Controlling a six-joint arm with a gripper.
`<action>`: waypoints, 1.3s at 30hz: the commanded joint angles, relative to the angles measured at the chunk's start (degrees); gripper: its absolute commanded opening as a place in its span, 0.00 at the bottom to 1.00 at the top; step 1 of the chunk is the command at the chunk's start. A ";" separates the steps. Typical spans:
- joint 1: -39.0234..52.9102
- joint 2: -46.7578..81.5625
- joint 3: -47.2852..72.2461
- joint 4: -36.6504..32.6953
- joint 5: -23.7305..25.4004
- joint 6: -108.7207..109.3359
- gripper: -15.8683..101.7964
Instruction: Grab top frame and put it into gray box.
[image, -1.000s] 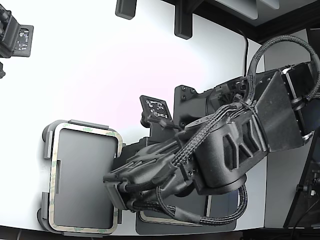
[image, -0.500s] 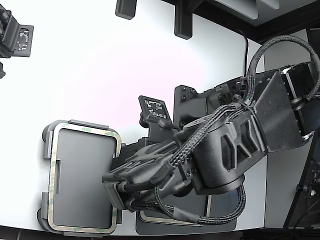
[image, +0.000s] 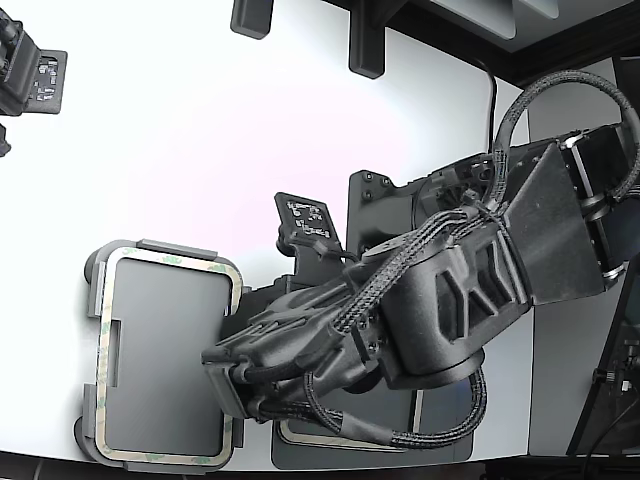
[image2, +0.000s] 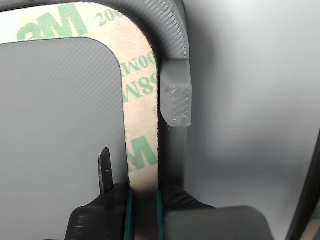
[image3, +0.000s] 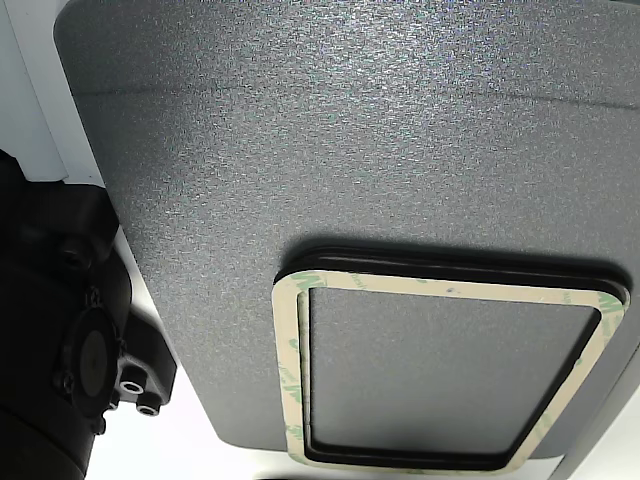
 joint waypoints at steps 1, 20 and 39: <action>-0.79 1.93 -0.70 -0.35 0.09 -0.09 0.03; -0.79 5.89 -2.55 -4.57 6.94 -2.37 0.98; -16.96 52.82 34.98 -28.92 15.12 -94.92 0.98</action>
